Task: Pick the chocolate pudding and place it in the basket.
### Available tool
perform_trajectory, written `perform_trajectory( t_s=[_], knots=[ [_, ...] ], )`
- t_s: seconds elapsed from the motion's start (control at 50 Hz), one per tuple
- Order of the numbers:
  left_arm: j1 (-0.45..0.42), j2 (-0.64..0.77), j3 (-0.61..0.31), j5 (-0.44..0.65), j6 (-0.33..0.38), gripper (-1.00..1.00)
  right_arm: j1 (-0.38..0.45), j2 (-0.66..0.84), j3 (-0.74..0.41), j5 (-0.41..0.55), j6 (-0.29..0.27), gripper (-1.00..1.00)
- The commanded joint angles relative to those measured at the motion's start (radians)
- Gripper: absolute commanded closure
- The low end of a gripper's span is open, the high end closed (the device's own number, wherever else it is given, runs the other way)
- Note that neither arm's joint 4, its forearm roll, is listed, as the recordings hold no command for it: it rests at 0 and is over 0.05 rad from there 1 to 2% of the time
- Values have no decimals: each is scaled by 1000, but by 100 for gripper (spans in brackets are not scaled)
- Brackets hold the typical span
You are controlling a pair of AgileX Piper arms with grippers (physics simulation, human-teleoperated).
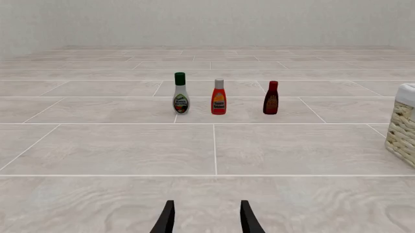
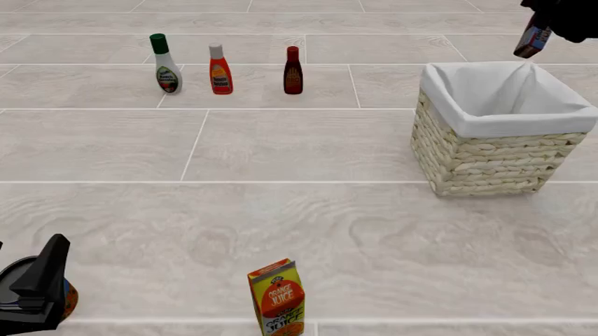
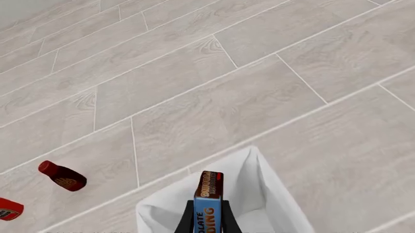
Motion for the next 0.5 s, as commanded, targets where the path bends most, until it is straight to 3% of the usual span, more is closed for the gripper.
perform_trajectory(
  t_s=[0.02,0.5],
  knots=[
    [0,0,0,0,0,-100,-3,21,17,-13,11,100],
    [0,0,0,0,0,-100,-3,80,-2,-4,34,100]
  ],
)
